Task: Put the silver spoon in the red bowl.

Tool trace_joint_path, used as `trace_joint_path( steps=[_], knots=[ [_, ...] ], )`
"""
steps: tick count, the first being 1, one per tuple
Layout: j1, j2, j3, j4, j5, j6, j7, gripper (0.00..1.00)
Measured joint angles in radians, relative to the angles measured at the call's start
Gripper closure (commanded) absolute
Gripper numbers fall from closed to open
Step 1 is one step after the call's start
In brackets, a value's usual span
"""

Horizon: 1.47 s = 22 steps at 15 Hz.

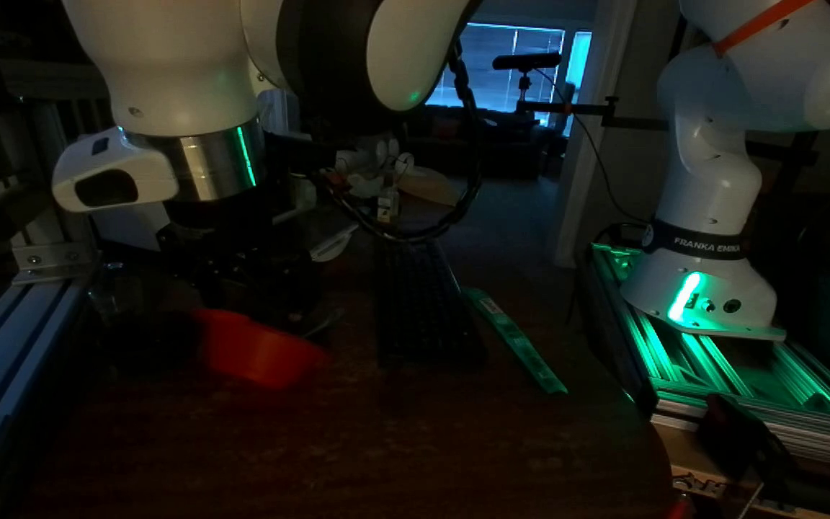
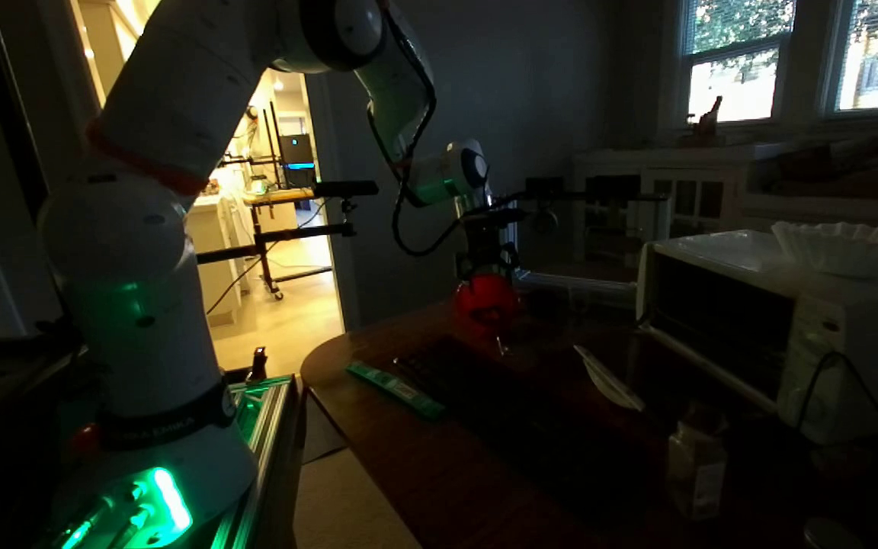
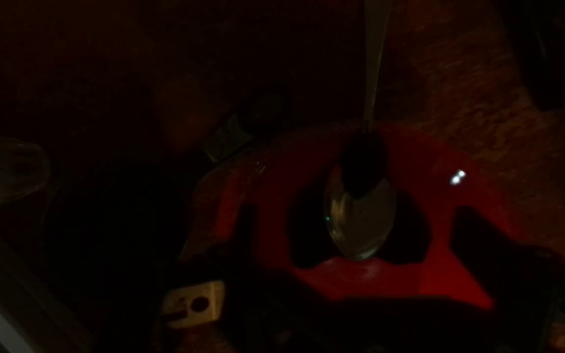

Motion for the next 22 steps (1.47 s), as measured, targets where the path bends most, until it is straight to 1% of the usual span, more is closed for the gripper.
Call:
trace_joint_path(
  steps=[4,7,10,13,17,22],
  knots=[
    [-0.007,-0.007,0.002,0.001,0.025,-0.014,0.001,0.00],
    [-0.036,-0.041,0.014,0.000,0.111,-0.041,0.002,0.00],
    [-0.075,-0.111,0.016,-0.021,0.179,-0.078,0.022,0.00],
    [-0.119,-0.203,0.011,-0.076,0.209,-0.092,0.067,0.00],
    [-0.154,-0.332,0.003,-0.164,0.249,-0.085,0.191,0.00],
    [-0.157,-0.477,-0.001,-0.292,0.277,-0.010,0.426,0.00]
  ],
)
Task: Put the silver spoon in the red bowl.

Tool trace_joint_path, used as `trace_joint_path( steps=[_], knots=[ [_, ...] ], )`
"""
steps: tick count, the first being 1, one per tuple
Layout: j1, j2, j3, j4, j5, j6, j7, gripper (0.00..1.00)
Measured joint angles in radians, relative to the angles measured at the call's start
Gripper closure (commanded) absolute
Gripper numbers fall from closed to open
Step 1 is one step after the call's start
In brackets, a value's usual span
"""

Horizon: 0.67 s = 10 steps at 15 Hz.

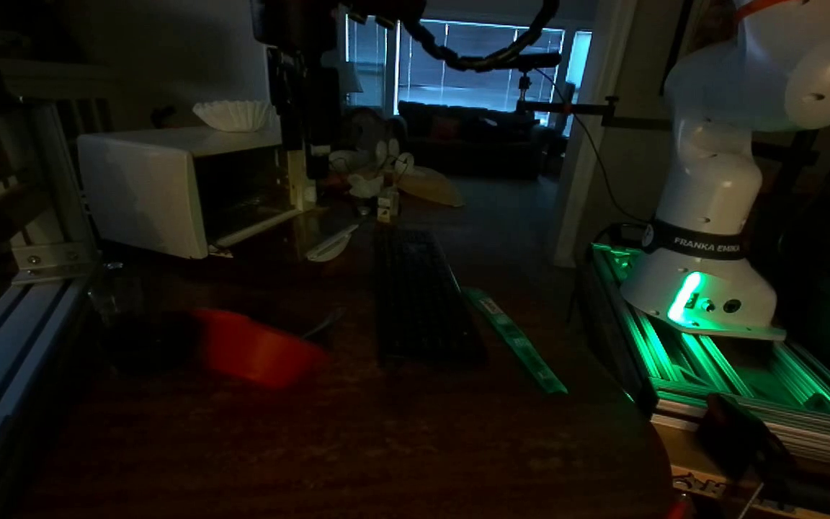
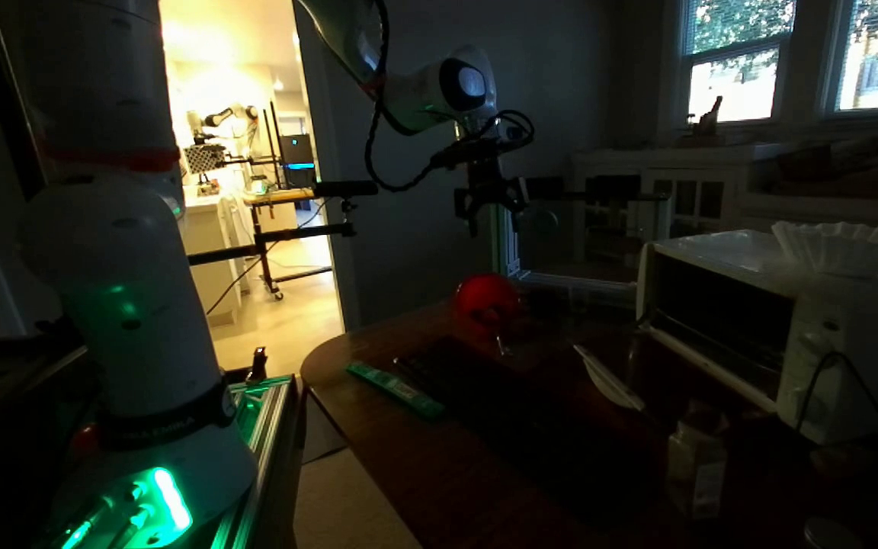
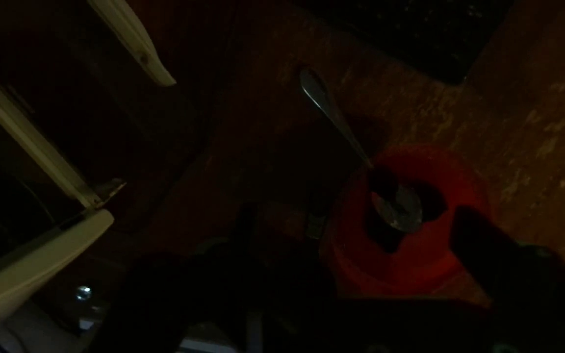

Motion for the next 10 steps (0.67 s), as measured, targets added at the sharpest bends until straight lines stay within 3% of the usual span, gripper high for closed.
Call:
trace_joint_path(
  steps=[5,10],
  knots=[
    [0.000,-0.138,-0.005,-0.113,-0.004,0.014,0.227,0.00],
    [0.000,-0.144,-0.004,-0.114,-0.005,0.014,0.233,0.00]
  ],
)
